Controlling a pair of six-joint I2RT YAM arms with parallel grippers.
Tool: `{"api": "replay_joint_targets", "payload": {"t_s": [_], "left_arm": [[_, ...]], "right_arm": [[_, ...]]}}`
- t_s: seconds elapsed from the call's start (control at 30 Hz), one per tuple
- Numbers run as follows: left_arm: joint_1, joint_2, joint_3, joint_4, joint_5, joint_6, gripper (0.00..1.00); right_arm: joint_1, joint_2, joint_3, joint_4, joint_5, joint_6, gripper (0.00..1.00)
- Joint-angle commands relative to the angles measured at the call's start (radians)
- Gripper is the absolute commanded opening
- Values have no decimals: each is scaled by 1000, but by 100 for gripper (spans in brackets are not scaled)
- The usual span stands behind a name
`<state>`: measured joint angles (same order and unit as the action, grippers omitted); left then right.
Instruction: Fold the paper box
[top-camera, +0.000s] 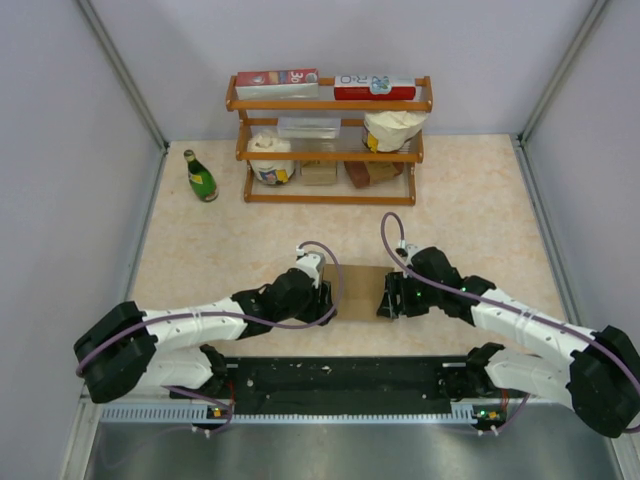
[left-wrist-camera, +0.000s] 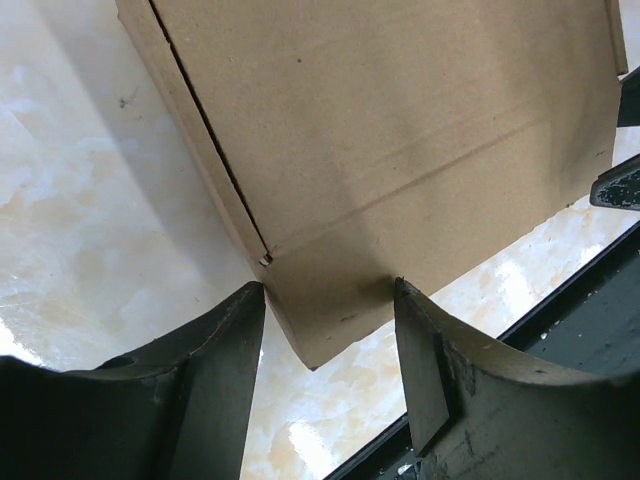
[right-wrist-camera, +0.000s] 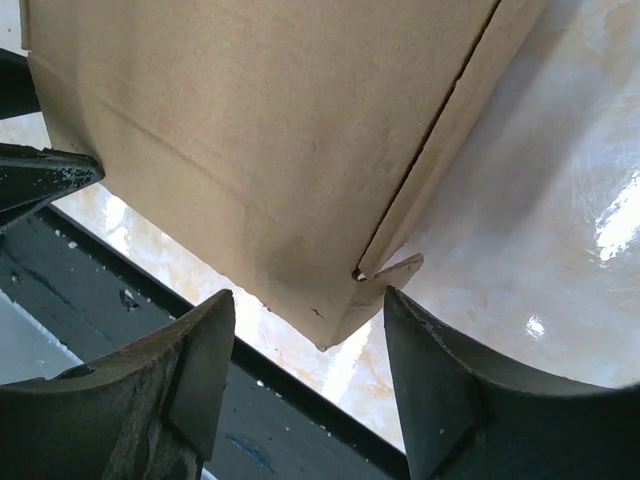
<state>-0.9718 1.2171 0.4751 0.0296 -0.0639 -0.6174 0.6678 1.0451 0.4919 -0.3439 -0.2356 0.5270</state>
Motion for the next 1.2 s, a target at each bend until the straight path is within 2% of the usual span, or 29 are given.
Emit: {"api": "replay_joint_targets", "payload": {"t_s": [0.0,0.13,0.7,1.17], "left_arm": [[-5,-30,37,3,3,8,59],[-5,-36,39,3,6,5,59],[-5,-33,42,9,19,2,59],[-5,-25,30,16,15,4,59]], "right_arm": [[10,-30,33,-4,-30,8,61],[10,-45,22,-3,-33,14,61],[10,-66,25,-3,-56,44,43],[9,-48,22,13,-19,42,41]]}}
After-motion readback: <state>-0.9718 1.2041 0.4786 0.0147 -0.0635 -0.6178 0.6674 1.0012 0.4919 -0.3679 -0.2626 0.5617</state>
